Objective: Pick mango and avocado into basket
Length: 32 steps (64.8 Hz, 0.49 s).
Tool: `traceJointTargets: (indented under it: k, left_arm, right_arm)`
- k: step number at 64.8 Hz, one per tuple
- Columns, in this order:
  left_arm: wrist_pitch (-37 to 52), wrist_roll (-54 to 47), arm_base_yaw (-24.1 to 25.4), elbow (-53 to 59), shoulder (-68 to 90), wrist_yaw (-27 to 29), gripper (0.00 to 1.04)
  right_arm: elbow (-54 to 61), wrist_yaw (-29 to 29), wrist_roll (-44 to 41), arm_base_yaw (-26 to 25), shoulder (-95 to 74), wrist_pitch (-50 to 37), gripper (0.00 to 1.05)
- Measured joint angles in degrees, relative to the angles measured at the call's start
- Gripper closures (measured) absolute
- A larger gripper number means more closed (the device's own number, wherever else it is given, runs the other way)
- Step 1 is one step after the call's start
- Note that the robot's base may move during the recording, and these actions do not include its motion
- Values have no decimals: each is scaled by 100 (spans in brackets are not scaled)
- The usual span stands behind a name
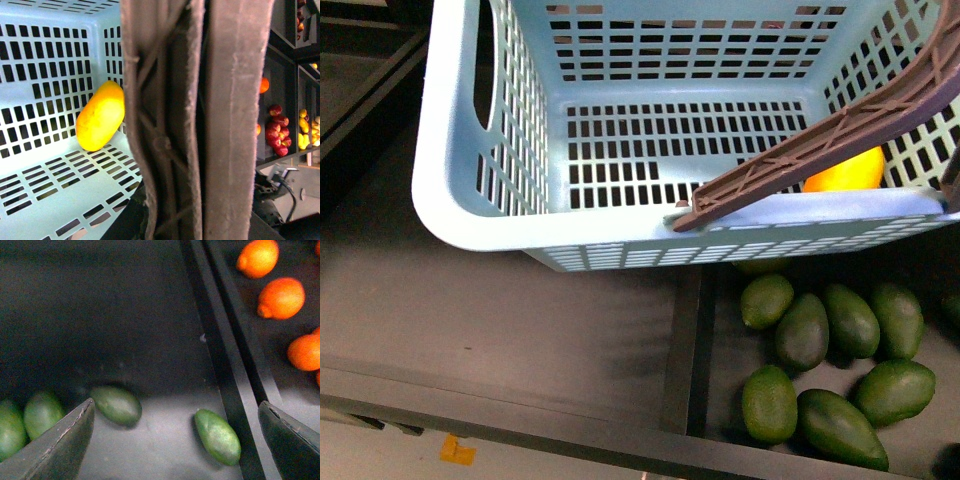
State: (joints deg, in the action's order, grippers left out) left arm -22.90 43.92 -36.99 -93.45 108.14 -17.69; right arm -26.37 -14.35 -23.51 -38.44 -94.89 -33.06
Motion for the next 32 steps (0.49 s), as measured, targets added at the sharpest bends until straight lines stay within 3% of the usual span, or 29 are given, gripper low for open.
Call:
traceJointTargets:
  k: [12, 32]
  left_arm:
    - [0, 11, -2, 0, 0, -83, 89]
    - [0, 15, -13, 0, 2, -101, 89]
  right_arm:
    - [-927, -179, -918, 13, -1755, 343, 9]
    - [-2249, -254, -1263, 531, -3407, 846, 9]
